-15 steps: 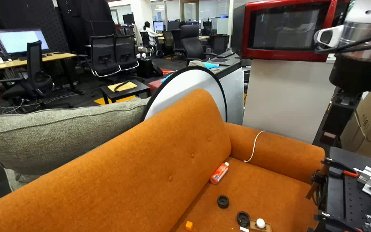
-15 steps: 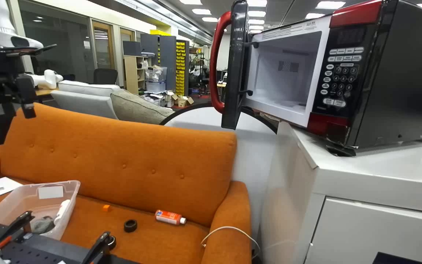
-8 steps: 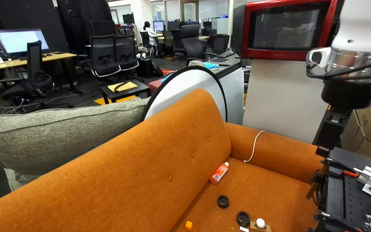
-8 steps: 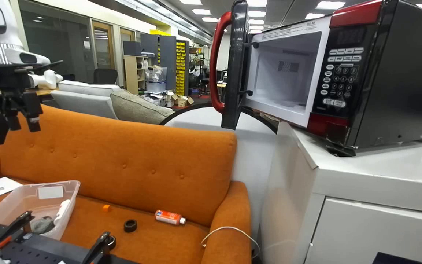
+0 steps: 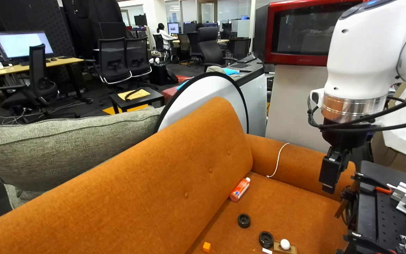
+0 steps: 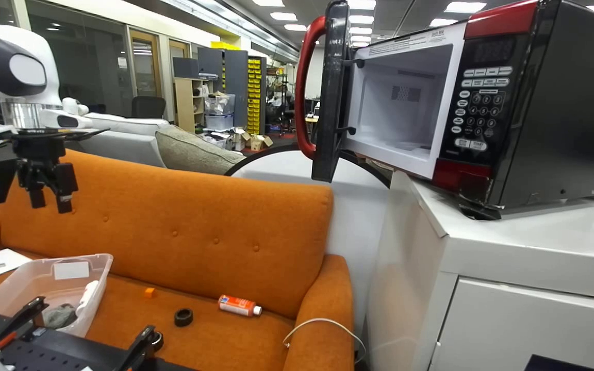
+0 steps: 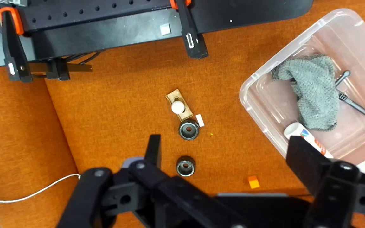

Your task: Pick up the white object and place it in the bowl

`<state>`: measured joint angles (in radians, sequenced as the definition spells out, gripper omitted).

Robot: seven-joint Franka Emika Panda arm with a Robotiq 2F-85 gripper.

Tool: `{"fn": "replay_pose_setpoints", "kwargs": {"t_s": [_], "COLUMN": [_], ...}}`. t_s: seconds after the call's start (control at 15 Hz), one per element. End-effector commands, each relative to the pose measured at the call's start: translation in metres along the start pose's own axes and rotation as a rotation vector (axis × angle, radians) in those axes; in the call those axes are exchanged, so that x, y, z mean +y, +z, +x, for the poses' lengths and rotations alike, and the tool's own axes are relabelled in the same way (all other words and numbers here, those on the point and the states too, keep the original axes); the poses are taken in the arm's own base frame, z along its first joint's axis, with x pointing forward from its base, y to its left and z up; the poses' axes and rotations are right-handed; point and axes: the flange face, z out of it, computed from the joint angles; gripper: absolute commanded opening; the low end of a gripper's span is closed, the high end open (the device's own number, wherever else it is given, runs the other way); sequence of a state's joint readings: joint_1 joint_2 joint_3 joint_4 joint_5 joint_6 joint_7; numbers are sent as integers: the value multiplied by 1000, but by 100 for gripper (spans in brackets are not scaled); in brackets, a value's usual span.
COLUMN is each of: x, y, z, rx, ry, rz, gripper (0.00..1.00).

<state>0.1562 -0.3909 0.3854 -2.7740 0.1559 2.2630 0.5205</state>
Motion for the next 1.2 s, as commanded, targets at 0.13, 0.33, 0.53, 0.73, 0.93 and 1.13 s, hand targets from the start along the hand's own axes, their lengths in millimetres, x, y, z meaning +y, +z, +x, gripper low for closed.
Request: {"fn": "replay_pose_setpoints", "kwargs": {"t_s": [0.13,0.33,0.53,0.73,0.93,1.13], "x": [-1,-1,-1,4,8,16], "y": [-7,-8,-8,10,41,82], "z": [-2,-3,-3,12,29,47], "rx": [17,20,20,18,18,9], "ry": [-7,-7,-7,11,4,23], "rz": [3,3,3,20,61,78], "gripper": [100,100,100,100,100,100]}}
